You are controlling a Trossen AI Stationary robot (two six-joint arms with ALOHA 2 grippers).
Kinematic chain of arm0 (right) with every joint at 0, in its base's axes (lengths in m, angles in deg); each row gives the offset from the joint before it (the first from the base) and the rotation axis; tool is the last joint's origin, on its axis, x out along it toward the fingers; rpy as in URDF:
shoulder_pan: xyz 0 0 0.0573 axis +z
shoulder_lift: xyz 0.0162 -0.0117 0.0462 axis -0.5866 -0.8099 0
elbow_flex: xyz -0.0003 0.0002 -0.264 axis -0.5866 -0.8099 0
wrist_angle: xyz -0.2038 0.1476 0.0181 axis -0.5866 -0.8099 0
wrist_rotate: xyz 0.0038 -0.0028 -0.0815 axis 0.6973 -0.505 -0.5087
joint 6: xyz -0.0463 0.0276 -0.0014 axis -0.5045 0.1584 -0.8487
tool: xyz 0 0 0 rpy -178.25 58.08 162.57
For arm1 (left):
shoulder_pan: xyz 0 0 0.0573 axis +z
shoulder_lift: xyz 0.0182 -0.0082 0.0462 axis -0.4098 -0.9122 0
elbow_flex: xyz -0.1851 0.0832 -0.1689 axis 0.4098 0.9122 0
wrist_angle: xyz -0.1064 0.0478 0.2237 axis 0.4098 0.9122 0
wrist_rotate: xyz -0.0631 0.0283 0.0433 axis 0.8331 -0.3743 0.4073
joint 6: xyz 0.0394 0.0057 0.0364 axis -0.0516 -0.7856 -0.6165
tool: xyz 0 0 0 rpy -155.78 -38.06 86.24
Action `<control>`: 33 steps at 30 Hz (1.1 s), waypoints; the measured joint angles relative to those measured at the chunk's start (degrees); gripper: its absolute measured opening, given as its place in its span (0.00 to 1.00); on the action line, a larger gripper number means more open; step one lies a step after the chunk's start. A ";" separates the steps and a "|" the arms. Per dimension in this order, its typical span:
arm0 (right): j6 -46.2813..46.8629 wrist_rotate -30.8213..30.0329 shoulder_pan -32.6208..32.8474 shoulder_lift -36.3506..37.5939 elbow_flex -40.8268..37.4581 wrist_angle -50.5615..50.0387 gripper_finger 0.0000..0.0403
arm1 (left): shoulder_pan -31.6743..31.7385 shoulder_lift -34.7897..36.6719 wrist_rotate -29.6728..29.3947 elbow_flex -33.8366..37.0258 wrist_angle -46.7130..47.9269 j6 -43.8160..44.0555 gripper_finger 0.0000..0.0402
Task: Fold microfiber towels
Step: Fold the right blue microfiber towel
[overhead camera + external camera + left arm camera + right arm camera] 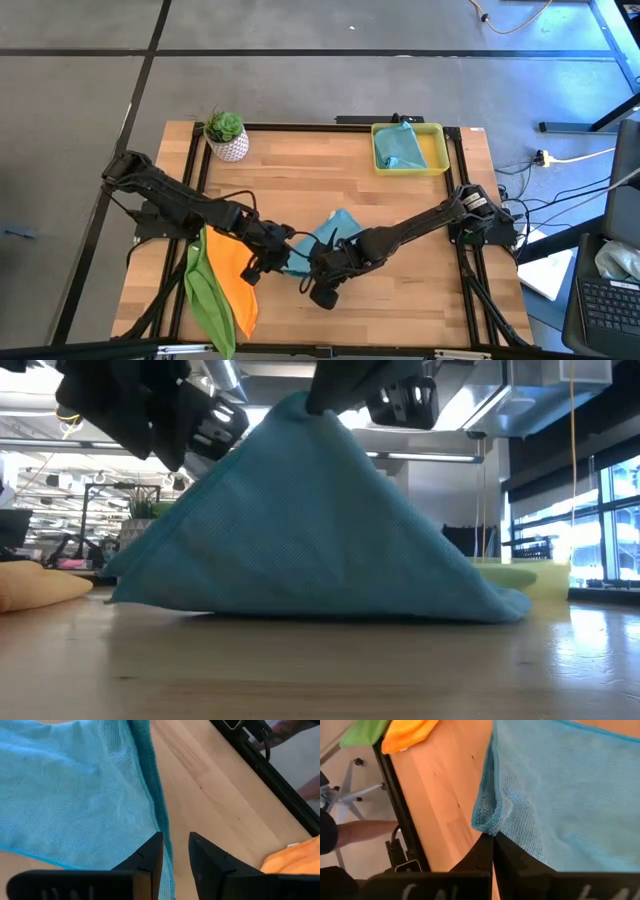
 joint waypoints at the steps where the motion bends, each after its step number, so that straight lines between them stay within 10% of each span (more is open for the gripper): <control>1: 0.00 0.00 0.00 0.00 0.37 -0.70 0.01 | -0.02 0.00 -0.07 0.00 0.08 -0.15 0.21; 19: -3.22 0.31 0.02 0.00 1.29 -3.69 0.01 | 4.39 -0.02 9.66 14.05 -11.46 5.30 0.21; 33: -3.13 0.42 0.02 0.00 1.29 -5.27 0.01 | -2.73 0.02 -4.97 14.12 -18.08 5.63 0.21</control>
